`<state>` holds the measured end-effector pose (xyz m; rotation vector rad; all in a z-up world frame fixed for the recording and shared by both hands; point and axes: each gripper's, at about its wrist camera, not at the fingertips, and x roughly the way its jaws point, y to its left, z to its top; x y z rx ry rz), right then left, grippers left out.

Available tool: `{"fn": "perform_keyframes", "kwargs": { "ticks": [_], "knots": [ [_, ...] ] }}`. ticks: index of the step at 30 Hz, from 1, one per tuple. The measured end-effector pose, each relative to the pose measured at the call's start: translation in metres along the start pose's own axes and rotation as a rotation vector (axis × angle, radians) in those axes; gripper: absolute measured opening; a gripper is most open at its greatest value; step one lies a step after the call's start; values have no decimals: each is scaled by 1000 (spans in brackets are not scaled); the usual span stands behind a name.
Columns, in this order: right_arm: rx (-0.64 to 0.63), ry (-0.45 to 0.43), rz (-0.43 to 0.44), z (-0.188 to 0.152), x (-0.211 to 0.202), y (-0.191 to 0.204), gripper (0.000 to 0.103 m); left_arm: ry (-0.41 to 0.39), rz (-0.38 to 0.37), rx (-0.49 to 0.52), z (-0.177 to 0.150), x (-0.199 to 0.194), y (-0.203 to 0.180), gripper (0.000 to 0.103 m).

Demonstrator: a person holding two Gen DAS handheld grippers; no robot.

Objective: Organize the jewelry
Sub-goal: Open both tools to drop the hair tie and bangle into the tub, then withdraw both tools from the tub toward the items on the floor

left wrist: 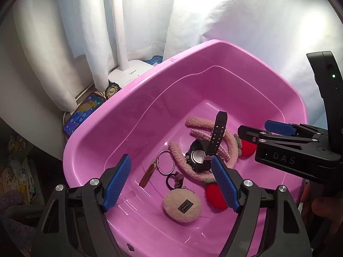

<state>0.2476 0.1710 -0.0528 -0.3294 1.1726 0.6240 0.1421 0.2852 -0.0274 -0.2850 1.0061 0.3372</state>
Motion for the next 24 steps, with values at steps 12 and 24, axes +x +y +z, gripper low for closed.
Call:
{"fn": "perform_keyframes", "kwargs": {
  "ticks": [12, 24],
  "knots": [
    [-9, -20, -8, -2, -12, 6, 72, -22, 12, -15, -5, -16, 2, 80],
    [-5, -83, 12, -15, -46, 9, 73, -68, 27, -22, -17, -51, 6, 89]
  ]
}}
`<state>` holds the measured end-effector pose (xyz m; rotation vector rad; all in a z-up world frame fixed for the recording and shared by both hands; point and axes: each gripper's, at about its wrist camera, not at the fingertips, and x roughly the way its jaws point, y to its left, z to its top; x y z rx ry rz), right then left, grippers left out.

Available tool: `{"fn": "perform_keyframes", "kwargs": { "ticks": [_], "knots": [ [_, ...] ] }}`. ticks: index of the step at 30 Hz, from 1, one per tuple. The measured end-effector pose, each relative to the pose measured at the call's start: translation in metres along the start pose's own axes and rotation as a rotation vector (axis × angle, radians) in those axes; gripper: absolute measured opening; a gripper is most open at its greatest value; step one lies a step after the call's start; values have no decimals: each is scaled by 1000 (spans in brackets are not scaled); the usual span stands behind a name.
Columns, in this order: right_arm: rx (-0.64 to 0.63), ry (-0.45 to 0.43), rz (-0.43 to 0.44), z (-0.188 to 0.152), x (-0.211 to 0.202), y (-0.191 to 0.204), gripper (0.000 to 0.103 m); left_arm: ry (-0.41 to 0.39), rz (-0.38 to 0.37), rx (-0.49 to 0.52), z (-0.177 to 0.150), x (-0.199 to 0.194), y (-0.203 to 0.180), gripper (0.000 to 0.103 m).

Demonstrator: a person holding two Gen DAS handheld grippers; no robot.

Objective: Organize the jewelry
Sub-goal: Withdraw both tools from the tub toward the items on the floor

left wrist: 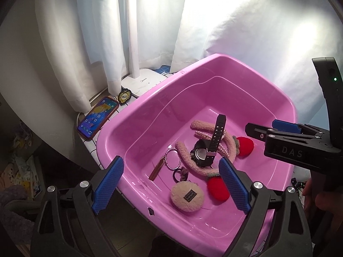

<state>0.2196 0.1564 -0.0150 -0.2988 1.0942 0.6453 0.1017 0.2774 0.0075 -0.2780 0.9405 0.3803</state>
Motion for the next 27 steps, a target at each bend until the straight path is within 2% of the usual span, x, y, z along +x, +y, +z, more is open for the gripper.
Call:
{"fn": "perform_keyframes", "kwargs": {
  "ticks": [9, 15, 21, 27],
  "knots": [
    [23, -64, 19, -17, -37, -4, 73, -54, 0, 15, -7, -31, -7, 94],
    [61, -107, 1, -34, -60, -14, 73, -80, -42, 46, -11, -46, -21, 95],
    [139, -156, -35, -58, -83, -40, 73, -114, -98, 118, -12, -55, -46, 95],
    [251, -209, -104, -99, -115, -82, 73, -133, -149, 197, -12, -55, -72, 95]
  ]
}}
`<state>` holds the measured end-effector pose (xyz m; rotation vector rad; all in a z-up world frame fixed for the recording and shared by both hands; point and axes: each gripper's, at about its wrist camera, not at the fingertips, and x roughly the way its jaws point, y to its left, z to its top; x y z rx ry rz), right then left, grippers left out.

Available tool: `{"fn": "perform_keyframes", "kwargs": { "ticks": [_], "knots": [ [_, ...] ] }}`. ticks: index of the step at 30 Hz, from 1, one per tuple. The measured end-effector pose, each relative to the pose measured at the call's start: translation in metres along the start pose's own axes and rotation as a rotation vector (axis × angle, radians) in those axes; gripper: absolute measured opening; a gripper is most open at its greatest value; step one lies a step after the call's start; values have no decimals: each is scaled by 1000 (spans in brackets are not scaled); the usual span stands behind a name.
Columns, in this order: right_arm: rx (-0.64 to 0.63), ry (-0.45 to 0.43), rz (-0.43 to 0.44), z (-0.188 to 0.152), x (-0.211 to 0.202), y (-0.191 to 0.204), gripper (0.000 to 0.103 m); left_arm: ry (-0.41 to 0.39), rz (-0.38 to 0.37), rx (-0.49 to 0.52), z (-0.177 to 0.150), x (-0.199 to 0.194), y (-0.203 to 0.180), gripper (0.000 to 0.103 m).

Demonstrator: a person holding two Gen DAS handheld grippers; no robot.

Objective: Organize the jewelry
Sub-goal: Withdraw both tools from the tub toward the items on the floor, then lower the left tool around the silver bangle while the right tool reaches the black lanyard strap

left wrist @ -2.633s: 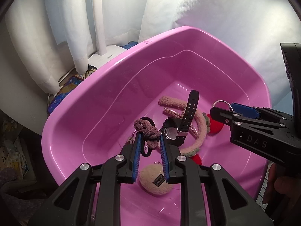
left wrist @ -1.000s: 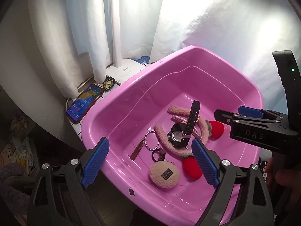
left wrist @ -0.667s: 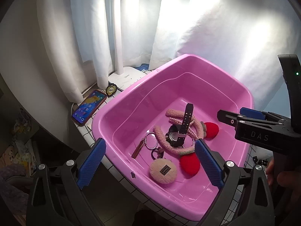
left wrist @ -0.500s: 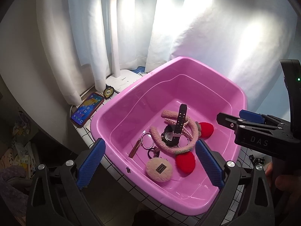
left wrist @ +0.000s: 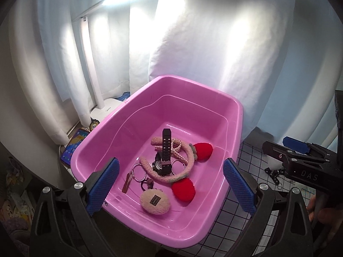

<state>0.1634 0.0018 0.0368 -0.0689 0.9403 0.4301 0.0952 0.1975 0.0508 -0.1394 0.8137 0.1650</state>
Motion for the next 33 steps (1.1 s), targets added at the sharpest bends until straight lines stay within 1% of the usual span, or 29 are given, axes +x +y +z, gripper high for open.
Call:
{"fn": "perform_keyframes", "kwargs": {
  "ticks": [2, 6, 10, 13, 17, 20, 24, 29, 33],
  "knots": [
    [51, -17, -29, -10, -12, -23, 73, 0, -29, 22, 0, 3, -8, 95],
    [163, -41, -114, -41, -35, -68, 73, -2, -86, 77, -3, 8, -30, 95],
    [239, -42, -179, -78, -53, -107, 73, 18, -160, 74, -7, 14, -49, 95],
    [259, -31, -197, -107, -61, -127, 73, 20, -189, 77, -12, 13, -66, 95],
    [240, 6, -209, -136, -60, -148, 73, 18, -195, 86, -26, 11, -91, 95],
    [224, 32, -189, -146, -54, -161, 73, 36, -181, 75, -42, 12, -108, 95],
    [180, 55, -144, -151, -49, -177, 73, 76, -148, 36, -67, 18, -127, 95],
    [98, 90, -82, -156, -37, -194, 73, 114, -55, -5, -95, 28, -152, 95],
    [23, 97, -25, -159, -26, -203, 73, 141, -2, -56, -117, 38, -165, 95]
  ]
}}
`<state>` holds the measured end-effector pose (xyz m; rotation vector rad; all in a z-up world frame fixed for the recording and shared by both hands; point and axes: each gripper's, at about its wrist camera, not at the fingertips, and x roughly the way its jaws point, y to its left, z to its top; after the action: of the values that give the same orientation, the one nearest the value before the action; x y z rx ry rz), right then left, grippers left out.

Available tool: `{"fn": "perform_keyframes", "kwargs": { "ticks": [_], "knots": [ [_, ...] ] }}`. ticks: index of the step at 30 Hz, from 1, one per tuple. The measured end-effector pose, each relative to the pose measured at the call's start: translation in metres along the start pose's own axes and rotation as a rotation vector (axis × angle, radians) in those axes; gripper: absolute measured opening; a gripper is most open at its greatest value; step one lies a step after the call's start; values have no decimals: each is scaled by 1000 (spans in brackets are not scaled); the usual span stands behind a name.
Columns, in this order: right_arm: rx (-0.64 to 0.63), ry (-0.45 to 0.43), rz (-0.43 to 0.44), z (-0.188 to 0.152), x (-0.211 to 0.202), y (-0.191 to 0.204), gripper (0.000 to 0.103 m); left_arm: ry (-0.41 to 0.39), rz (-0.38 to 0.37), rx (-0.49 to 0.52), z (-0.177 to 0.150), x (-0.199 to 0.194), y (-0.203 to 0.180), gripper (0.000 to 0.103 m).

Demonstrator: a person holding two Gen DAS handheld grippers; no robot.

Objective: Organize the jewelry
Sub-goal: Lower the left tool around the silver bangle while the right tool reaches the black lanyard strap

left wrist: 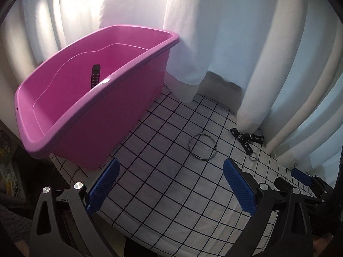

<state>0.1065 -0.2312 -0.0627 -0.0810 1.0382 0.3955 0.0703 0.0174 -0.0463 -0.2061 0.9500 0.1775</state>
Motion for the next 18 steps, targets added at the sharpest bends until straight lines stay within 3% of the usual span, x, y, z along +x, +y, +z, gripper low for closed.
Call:
{"fn": "perform_keyframes", "kwargs": {
  "ticks": [8, 18],
  "knots": [
    [-97, -5, 65, 12, 25, -18, 73, 38, 43, -20, -26, 31, -30, 95],
    [-147, -18, 71, 35, 81, -41, 73, 55, 62, -3, -28, 90, -48, 95]
  ]
}}
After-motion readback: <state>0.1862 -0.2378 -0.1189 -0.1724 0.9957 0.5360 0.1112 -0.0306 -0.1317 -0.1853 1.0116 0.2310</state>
